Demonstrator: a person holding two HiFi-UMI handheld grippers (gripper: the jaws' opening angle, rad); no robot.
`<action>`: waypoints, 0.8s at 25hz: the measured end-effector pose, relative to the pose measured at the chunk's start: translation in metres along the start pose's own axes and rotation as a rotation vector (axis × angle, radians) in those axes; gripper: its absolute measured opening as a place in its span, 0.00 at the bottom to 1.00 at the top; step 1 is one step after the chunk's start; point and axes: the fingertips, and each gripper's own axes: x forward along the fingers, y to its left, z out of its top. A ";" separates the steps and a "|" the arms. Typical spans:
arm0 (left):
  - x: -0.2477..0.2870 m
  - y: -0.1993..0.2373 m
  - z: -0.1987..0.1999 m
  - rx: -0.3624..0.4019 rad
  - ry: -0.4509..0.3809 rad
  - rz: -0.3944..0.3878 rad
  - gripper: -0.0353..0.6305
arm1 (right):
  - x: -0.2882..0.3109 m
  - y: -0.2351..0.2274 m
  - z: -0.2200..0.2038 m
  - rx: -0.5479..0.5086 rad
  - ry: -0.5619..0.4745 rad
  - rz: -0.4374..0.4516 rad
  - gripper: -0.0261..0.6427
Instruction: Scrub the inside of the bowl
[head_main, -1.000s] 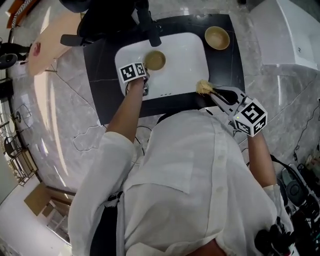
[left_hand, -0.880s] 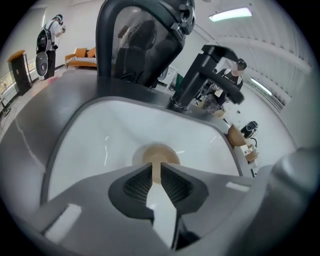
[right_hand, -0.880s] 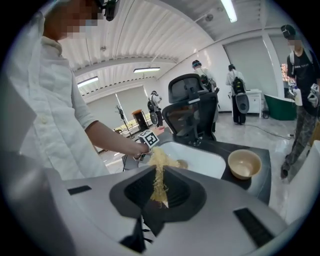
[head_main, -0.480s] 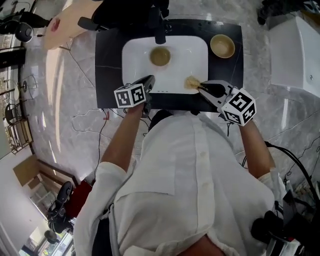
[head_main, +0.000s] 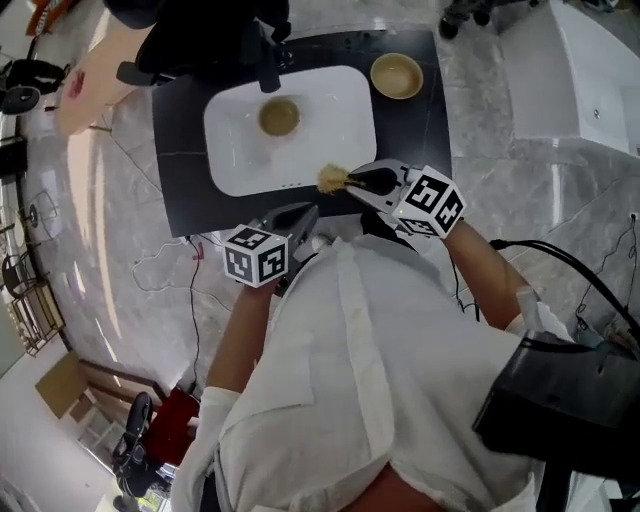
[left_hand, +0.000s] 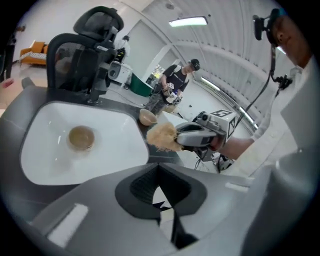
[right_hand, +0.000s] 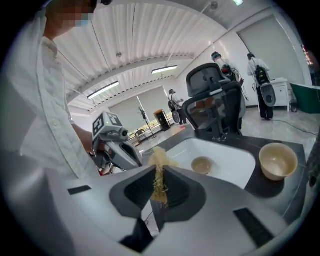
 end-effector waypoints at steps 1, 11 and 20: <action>-0.003 -0.007 0.001 0.036 0.001 -0.007 0.06 | 0.001 0.006 0.002 0.001 -0.003 0.000 0.10; -0.055 -0.032 -0.005 0.100 -0.055 -0.079 0.06 | 0.023 0.071 0.018 -0.058 0.000 -0.008 0.09; -0.086 -0.030 -0.031 0.098 -0.119 -0.086 0.06 | 0.036 0.111 0.017 -0.121 0.018 -0.024 0.09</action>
